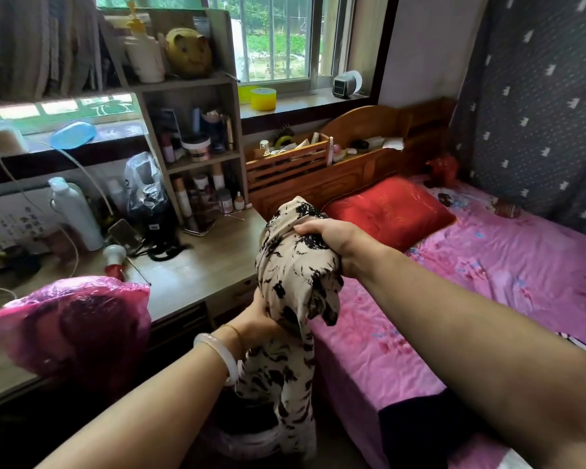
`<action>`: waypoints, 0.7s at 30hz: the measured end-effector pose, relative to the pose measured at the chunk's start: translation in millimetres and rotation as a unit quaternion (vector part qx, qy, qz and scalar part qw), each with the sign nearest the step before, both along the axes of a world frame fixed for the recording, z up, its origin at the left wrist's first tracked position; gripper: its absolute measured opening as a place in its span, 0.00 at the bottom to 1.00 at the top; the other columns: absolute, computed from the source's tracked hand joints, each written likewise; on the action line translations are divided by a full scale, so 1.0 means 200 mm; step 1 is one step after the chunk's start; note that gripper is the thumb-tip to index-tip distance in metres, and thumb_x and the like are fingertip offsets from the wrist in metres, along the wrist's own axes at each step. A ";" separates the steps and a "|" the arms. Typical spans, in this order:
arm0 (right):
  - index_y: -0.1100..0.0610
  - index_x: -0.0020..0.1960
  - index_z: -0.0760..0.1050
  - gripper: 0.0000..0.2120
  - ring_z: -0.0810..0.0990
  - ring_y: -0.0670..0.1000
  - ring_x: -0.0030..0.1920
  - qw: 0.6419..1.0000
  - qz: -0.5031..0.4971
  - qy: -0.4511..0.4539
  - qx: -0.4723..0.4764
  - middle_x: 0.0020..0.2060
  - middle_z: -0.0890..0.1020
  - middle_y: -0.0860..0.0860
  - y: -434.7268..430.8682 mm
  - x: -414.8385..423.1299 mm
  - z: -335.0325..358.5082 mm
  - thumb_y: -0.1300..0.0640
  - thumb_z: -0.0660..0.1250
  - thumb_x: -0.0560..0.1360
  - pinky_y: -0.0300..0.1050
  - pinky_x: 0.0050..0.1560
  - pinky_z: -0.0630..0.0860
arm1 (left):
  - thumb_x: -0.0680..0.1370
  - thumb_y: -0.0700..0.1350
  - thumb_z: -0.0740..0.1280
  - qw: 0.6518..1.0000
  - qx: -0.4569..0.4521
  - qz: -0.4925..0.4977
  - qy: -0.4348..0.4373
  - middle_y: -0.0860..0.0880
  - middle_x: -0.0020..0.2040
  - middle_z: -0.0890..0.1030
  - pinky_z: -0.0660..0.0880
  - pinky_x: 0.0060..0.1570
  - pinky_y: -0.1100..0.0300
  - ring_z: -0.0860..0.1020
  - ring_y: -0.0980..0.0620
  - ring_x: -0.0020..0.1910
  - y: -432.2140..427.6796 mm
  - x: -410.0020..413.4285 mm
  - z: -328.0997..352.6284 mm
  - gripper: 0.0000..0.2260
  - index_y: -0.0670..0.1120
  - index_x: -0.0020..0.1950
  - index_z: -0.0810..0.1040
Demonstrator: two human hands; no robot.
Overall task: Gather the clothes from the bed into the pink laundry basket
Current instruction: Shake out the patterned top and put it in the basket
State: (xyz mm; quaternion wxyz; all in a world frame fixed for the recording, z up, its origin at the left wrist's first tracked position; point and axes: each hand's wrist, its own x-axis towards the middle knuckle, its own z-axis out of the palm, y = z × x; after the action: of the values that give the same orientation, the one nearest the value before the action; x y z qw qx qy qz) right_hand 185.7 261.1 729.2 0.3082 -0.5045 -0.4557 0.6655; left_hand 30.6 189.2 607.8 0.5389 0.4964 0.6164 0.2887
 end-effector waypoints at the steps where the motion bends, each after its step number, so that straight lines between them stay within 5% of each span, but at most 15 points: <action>1: 0.56 0.47 0.80 0.06 0.81 0.55 0.40 0.999 0.006 0.039 -0.019 0.42 0.82 0.57 0.00 -0.02 0.01 0.59 0.64 0.75 0.52 0.54 0.78 | 0.49 0.46 0.83 1.000 0.021 0.011 0.014 0.49 0.62 0.77 0.79 0.56 0.57 0.77 0.51 0.61 0.00 0.01 -0.02 0.58 0.47 0.74 0.57; 4: 0.56 0.51 0.78 0.06 0.82 0.54 0.38 0.990 -0.010 0.122 -0.068 0.40 0.83 0.56 -0.01 -0.07 0.04 0.58 0.63 0.76 0.47 0.46 0.80 | 0.61 0.36 0.81 0.994 0.073 0.085 -0.006 0.48 0.51 0.80 0.77 0.38 0.73 0.79 0.55 0.48 -0.02 0.07 -0.01 0.31 0.38 0.61 0.73; 6: 0.57 0.51 0.78 0.08 0.83 0.54 0.35 0.985 -0.009 0.148 -0.093 0.37 0.84 0.55 -0.03 -0.10 0.06 0.56 0.63 0.77 0.44 0.41 0.81 | 0.74 0.30 0.68 0.981 0.058 0.155 -0.097 0.49 0.42 0.77 0.74 0.28 0.74 0.75 0.57 0.39 -0.03 0.08 0.04 0.09 0.41 0.49 0.74; 8: 0.60 0.46 0.79 0.10 0.83 0.53 0.33 0.979 -0.003 0.168 -0.111 0.34 0.84 0.55 -0.04 -0.09 0.06 0.55 0.63 0.77 0.43 0.39 0.81 | 0.77 0.35 0.63 0.954 0.005 0.218 -0.204 0.51 0.35 0.76 0.73 0.26 0.68 0.72 0.55 0.35 0.01 0.05 0.06 0.09 0.47 0.41 0.71; 10: 0.61 0.44 0.80 0.12 0.84 0.54 0.32 0.975 -0.001 0.184 -0.124 0.34 0.85 0.56 -0.04 -0.07 0.03 0.54 0.62 0.77 0.43 0.37 0.81 | 0.72 0.45 0.68 0.902 -0.011 0.273 -0.336 0.48 0.35 0.80 0.73 0.30 0.63 0.75 0.52 0.33 0.03 0.02 0.10 0.04 0.47 0.41 0.74; 13: 0.58 0.38 0.83 0.17 0.84 0.54 0.33 0.975 -0.018 0.177 -0.132 0.35 0.85 0.55 -0.04 0.01 -0.06 0.53 0.62 0.78 0.45 0.44 0.78 | 0.79 0.54 0.57 0.836 -0.003 0.274 -0.476 0.43 0.59 0.81 0.75 0.56 0.55 0.80 0.46 0.52 0.04 -0.01 0.20 0.18 0.45 0.58 0.78; 16: 0.61 0.50 0.81 0.13 0.84 0.55 0.40 0.976 -0.037 0.149 -0.154 0.43 0.85 0.57 -0.04 0.06 -0.17 0.53 0.65 0.76 0.48 0.47 0.80 | 0.81 0.53 0.50 0.838 -0.013 0.251 -0.485 0.42 0.62 0.78 0.71 0.60 0.51 0.79 0.45 0.50 0.05 -0.02 0.29 0.19 0.46 0.55 0.77; 18: 0.61 0.50 0.80 0.11 0.84 0.55 0.37 0.977 -0.059 0.143 -0.148 0.40 0.85 0.56 -0.04 0.09 -0.23 0.54 0.65 0.76 0.48 0.44 0.81 | 0.83 0.51 0.46 0.840 -0.013 0.273 -0.469 0.40 0.58 0.78 0.72 0.56 0.51 0.77 0.47 0.42 0.03 0.02 0.35 0.19 0.47 0.46 0.74; 21: 0.59 0.49 0.81 0.13 0.84 0.56 0.40 0.972 -0.057 0.181 -0.138 0.41 0.85 0.56 -0.06 0.12 -0.29 0.51 0.64 0.77 0.50 0.49 0.80 | 0.83 0.50 0.50 0.821 0.003 0.248 -0.514 0.41 0.40 0.84 0.80 0.37 0.56 0.84 0.45 0.35 0.02 0.09 0.41 0.24 0.42 0.42 0.82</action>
State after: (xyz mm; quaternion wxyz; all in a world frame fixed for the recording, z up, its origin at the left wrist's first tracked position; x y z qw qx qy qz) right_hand 209.4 250.0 672.0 0.3503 -0.4386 -0.2669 0.7834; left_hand 48.9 192.2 690.5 0.6863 0.1081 0.3514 0.6276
